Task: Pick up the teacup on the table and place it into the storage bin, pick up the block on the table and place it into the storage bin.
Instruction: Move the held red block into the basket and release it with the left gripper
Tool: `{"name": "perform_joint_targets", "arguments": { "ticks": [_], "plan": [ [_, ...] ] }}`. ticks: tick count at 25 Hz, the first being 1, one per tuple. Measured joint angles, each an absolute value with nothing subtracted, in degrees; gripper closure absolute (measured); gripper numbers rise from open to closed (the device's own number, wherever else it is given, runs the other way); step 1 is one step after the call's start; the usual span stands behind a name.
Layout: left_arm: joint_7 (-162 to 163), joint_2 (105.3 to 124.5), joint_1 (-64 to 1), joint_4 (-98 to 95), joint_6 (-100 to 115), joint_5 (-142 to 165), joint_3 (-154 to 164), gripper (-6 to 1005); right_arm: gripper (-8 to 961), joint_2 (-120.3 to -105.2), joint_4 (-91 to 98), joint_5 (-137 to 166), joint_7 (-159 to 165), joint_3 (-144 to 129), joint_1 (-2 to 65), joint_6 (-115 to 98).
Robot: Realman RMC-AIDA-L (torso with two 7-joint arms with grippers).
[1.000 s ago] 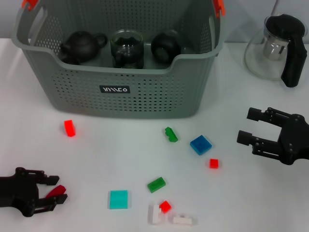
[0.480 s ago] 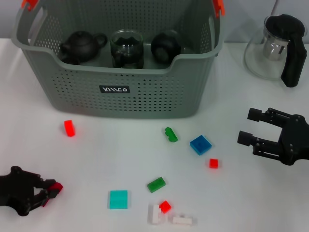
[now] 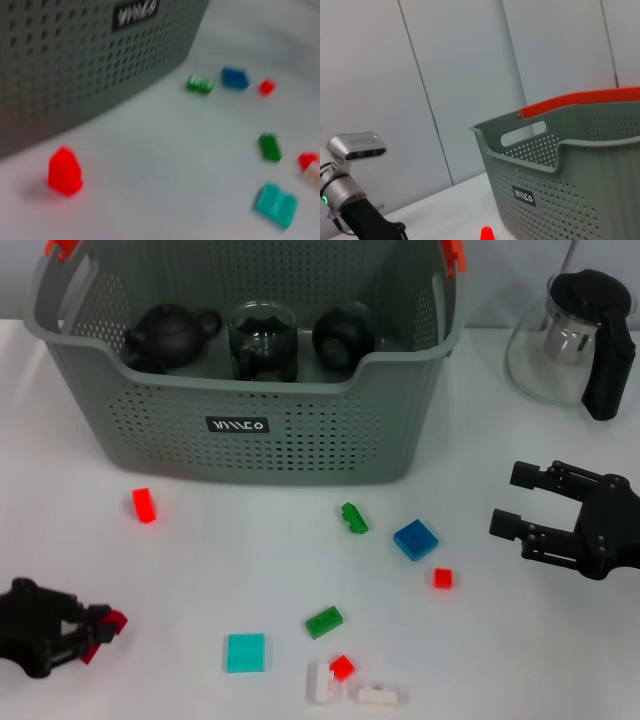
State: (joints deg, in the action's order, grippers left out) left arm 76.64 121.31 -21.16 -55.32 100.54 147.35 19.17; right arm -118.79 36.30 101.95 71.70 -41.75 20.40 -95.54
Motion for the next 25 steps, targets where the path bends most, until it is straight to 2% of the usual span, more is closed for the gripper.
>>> {"name": "perform_joint_targets", "arguments": {
  "ticks": [10,16,25],
  "plan": [
    [77.59,115.27,-27.78,-45.47,117.85,141.8,5.28,826,146,-118.86,36.3,101.95,71.46,-41.8,20.56,-95.44],
    [81.93,114.72,-32.29,-38.6,118.58,131.76,7.72,826,146,-118.91,36.3,101.95,71.39,-41.72,20.81,-95.51],
    [91.99,113.04,-44.81,-38.13,115.15,117.33,9.87,827,147,-119.08,36.29,101.95,71.28,-41.87,21.48,-95.55]
  ]
}}
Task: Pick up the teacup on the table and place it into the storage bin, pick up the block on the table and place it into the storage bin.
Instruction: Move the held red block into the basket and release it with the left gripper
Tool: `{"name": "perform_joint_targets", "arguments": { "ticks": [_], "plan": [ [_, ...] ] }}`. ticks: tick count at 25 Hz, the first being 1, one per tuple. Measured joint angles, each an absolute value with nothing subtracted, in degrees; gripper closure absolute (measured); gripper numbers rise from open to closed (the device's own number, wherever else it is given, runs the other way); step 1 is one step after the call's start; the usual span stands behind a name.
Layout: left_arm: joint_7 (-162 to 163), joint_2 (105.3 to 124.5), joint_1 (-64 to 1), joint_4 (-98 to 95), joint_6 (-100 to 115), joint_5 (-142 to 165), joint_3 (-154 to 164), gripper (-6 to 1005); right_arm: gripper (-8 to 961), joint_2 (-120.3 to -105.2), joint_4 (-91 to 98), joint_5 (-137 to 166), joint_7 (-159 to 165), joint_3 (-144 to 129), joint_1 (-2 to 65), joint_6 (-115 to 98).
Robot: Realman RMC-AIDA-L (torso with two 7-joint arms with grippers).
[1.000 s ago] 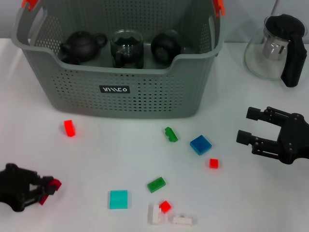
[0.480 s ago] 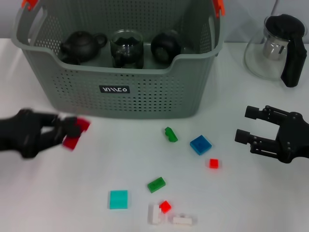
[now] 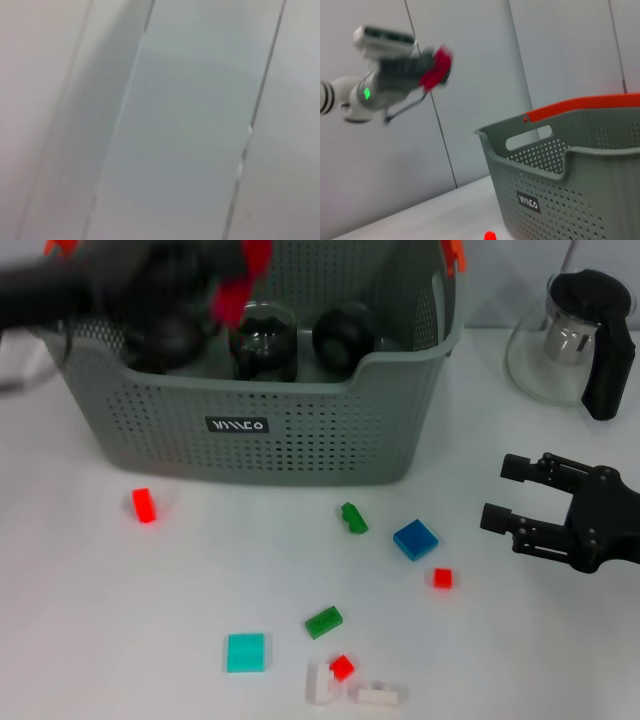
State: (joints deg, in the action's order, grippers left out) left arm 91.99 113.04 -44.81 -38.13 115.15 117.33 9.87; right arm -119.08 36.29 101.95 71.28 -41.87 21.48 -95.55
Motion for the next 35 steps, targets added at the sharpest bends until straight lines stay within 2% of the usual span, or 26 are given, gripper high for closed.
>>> {"name": "perform_joint_targets", "arguments": {
  "ticks": [3,8,10,14,21,33,35],
  "plan": [
    [95.53,112.67,-47.69,-40.59,108.88,115.62,10.61,826,147,-119.1,36.29,101.95,71.28,-41.9,21.44,-95.57],
    [102.74,110.86,-50.97,-46.43,91.03,116.38,25.49,826,147,-119.12,36.3,101.96,71.3,-41.85,21.31,-95.59],
    [106.87,110.97,-51.24,-49.81,84.33,118.93,33.39,826,147,-119.19,36.29,101.95,71.29,-41.77,21.29,-95.61],
    [112.69,112.87,-51.69,-54.56,75.71,125.44,44.2,827,146,-119.25,36.29,101.95,71.39,-41.76,21.43,-95.62],
    [119.43,117.45,-52.1,-55.72,59.41,137.16,54.94,827,146,-119.27,36.29,101.95,71.65,-41.61,21.58,-95.63],
    [119.69,119.68,-52.2,-55.41,54.1,139.61,58.02,795,146,-119.2,36.29,101.95,71.35,-41.66,21.26,-95.36],
    [119.86,119.95,-52.12,-55.6,53.74,139.68,58.39,716,146,-119.22,36.29,101.95,71.31,-41.67,21.27,-95.46]
  ]
}}
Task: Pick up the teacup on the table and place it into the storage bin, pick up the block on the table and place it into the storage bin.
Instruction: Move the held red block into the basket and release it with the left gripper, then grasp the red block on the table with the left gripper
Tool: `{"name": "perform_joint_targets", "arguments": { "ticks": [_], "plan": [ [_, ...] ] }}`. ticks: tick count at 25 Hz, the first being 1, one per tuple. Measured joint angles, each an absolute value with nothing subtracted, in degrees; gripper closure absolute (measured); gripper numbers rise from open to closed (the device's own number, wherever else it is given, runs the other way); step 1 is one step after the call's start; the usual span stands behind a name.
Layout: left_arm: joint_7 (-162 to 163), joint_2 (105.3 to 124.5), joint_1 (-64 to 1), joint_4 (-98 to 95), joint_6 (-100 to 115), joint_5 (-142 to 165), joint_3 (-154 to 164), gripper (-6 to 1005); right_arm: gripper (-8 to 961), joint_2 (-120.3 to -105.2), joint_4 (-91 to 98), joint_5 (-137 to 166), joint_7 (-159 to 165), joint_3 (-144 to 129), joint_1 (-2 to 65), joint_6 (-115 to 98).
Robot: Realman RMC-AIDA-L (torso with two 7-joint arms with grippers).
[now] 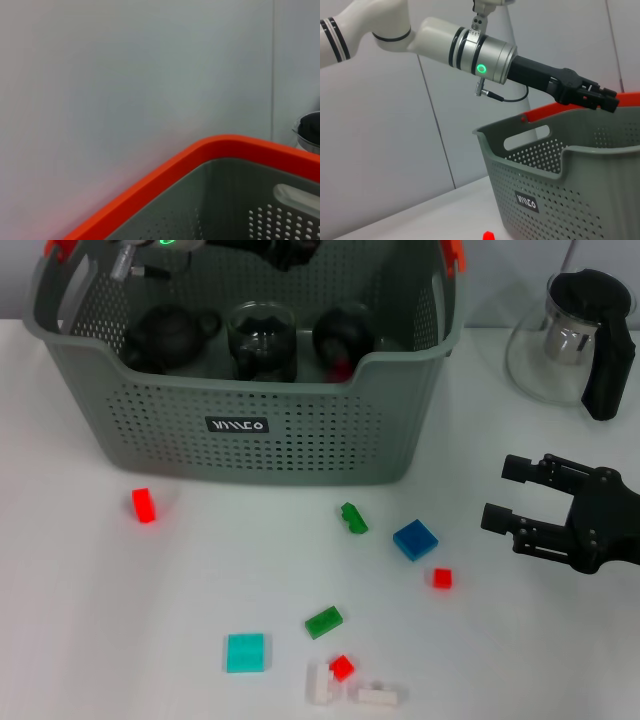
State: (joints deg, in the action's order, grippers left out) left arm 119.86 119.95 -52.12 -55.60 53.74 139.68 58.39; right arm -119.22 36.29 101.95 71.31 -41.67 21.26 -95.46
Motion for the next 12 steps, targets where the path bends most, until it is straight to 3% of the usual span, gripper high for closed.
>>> {"name": "perform_joint_targets", "arguments": {
  "ticks": [4,8,12],
  "plan": [
    [124.46,120.68,-50.16,-60.73,54.69,137.57,56.55,576,147,-119.16,36.3,101.95,71.44,-41.67,21.17,-95.6],
    [126.77,121.56,-43.83,-69.11,58.43,125.79,53.29,489,147,-119.19,36.3,101.95,71.47,-41.54,21.03,-95.62],
    [123.32,119.95,-37.66,-70.34,70.71,106.57,48.98,402,146,-119.2,36.3,101.9,71.49,-41.52,21.1,-95.64]
  ]
}}
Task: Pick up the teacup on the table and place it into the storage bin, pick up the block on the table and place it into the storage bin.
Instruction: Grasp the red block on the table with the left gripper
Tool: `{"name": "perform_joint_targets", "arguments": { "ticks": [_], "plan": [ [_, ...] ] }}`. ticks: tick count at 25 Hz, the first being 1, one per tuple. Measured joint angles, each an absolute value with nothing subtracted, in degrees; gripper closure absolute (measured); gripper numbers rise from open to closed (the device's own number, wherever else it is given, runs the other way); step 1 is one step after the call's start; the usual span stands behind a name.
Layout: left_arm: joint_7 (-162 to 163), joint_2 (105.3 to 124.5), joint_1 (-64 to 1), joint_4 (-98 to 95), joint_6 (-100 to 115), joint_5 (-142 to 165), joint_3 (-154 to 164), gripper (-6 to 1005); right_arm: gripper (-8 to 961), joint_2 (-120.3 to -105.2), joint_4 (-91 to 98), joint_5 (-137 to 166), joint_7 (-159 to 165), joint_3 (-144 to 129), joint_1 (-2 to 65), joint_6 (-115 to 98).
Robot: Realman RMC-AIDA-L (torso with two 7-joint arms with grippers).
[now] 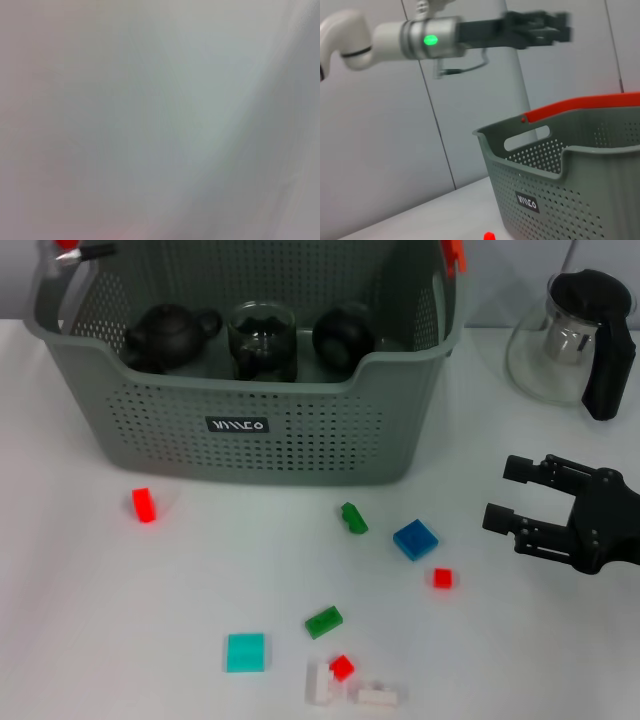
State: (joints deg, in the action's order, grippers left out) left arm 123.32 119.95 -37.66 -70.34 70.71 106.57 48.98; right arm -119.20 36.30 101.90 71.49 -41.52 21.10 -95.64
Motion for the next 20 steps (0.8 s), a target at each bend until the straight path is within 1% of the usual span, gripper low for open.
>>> {"name": "perform_joint_targets", "arguments": {
  "ticks": [2,5,6,8,10,15,18,20],
  "plan": [
    [119.02,119.47,-35.81,-68.12,80.12,99.34,44.12,358,146,-119.15,36.3,101.89,71.6,-41.5,21.33,-95.62],
    [111.71,119.27,-33.85,-63.19,93.15,94.67,36.49,260,146,-119.15,36.3,101.88,71.71,-41.48,21.52,-95.5],
    [108.19,119.03,-32.91,-60.74,98.86,94.66,33.48,261,146,-119.16,36.3,101.88,71.74,-41.49,21.57,-95.41],
    [104.0,119.07,-31.23,-58.51,103.52,96.99,30.46,262,146,-119.2,36.3,101.86,71.77,-41.48,21.64,-95.34],
    [98.24,119.88,-28.47,-57.54,106.41,101.66,28.48,264,146,-119.24,36.3,101.86,71.78,-41.48,21.66,-95.35],
    [83.68,123.34,-20.73,-58.14,107.11,111.87,28.96,267,146,-119.28,36.3,101.86,72.0,-41.48,21.5,-95.22],
    [76.37,124.49,-17.82,-57.74,107.21,116.86,30.07,268,147,-119.35,36.26,101.8,72.06,-41.49,21.36,-95.2],
    [74.12,124.64,-17.3,-56.72,107.28,119.86,30.3,270,147,-119.36,36.22,101.63,72.3,-41.39,21.35,-95.19]
  ]
}}
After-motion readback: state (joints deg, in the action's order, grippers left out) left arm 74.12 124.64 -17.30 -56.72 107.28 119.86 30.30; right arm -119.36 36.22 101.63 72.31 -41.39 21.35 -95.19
